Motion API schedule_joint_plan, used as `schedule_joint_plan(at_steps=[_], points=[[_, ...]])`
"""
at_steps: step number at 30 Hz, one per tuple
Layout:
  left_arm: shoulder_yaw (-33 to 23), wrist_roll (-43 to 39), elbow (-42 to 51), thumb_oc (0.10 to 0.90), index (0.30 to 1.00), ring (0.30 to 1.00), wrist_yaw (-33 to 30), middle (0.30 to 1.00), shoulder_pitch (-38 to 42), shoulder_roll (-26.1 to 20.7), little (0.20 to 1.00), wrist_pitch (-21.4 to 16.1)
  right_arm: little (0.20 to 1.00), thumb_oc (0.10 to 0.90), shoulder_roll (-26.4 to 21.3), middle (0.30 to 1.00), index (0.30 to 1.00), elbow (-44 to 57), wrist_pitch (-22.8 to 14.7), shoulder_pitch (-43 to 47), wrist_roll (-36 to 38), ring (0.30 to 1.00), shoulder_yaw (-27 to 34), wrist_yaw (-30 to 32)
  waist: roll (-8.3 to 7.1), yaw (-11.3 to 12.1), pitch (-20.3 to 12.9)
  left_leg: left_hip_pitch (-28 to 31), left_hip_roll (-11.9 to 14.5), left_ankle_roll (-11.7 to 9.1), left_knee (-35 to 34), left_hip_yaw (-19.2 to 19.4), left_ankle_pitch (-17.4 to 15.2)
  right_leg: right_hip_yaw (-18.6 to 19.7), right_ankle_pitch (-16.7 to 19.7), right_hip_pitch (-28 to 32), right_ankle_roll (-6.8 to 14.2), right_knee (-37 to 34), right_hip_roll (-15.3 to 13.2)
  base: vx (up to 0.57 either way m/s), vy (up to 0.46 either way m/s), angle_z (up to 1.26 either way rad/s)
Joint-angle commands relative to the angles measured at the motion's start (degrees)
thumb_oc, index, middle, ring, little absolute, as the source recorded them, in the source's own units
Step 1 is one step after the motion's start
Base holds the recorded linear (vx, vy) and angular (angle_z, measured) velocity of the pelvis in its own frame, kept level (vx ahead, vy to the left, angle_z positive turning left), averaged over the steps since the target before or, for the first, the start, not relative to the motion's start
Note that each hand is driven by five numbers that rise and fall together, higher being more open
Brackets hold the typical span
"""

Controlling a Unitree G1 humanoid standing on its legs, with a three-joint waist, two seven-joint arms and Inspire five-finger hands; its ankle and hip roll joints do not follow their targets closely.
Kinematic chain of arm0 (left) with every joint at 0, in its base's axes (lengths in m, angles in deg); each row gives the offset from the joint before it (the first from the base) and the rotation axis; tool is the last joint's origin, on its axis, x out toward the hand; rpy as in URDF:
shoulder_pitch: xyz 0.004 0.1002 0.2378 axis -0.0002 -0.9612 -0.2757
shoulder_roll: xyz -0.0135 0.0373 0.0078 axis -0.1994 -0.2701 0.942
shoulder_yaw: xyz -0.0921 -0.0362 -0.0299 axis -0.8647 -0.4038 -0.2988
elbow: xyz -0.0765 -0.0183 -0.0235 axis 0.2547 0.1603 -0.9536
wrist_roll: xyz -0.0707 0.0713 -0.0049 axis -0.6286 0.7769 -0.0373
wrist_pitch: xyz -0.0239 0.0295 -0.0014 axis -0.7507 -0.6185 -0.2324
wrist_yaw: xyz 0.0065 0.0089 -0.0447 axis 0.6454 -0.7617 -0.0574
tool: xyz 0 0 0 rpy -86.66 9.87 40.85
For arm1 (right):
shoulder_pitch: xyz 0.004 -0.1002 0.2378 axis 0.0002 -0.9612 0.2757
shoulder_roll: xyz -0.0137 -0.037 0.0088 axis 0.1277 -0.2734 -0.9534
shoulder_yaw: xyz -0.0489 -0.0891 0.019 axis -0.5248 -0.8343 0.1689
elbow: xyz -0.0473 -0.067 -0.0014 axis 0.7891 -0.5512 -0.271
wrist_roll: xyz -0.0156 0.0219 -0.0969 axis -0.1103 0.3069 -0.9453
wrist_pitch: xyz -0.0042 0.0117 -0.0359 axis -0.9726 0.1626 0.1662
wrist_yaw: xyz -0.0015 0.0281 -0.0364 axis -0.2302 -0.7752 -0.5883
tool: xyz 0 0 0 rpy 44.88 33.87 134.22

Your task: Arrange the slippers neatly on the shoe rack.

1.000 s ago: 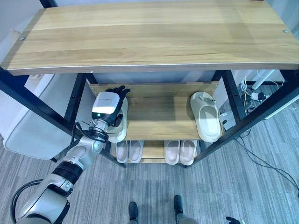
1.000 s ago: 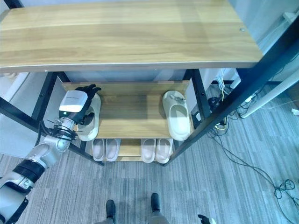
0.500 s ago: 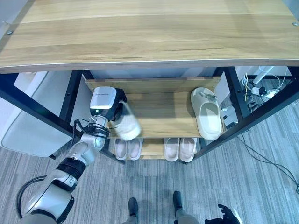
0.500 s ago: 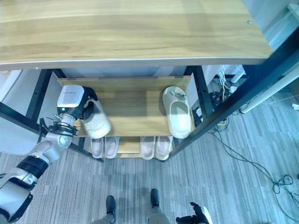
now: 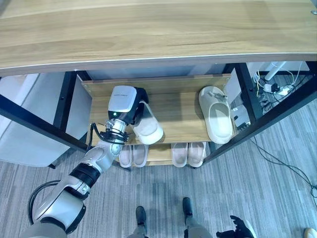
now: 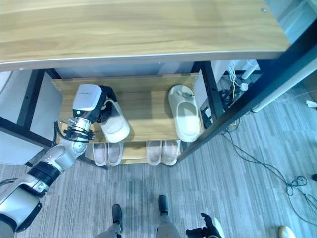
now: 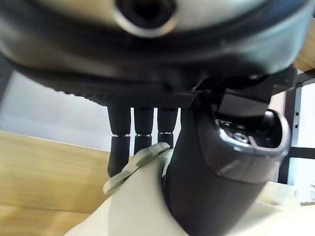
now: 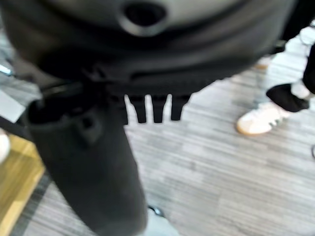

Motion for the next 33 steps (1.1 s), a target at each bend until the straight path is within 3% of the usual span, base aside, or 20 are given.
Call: schedule_joint_plan(at_steps=[1,15,33], points=[[1.7,1.1,-0.9,0.4,0.3,0.3,-3.7,0.3,13.8,2.9,0.3,-3.6,0.9,0.8,-3.2,0.9,0.9,-0.4,-0.3,1.0,-0.2,0.9,-0.3,2.9,0.45,-1.0,0.3,-2.1,-2.1,0.4,0.1,0.1,-2.4,0.0,-4.1,-0.4,2.7,0.4,0.7,0.0,0.0,-0.04],[6.9,2.3,-3.0,0.4,0.3,0.3,-3.9,0.3,20.8,8.2,0.3,-4.2,0.9,0.8,-3.8,0.9,0.9,0.5,-0.9,4.0,0.0,0.9,-1.4,4.5,1.14,-2.7,1.7,-3.8,-2.2,0.4,0.1,1.4,-2.4,1.7,-3.2,-3.3,2.9,0.4,0.3,0.0,0.002,-0.09],[10.9,4.3,-10.7,0.4,0.3,0.3,-4.0,0.3,27.8,10.5,0.3,-1.8,0.9,0.8,-3.7,0.9,0.9,1.2,-1.9,5.2,-0.2,0.9,-2.9,5.2,0.75,-3.6,2.3,-6.4,-2.0,0.3,0.1,1.6,-2.1,2.0,-2.3,-6.3,3.3,0.4,-0.1,0.0,-0.001,-0.01]])
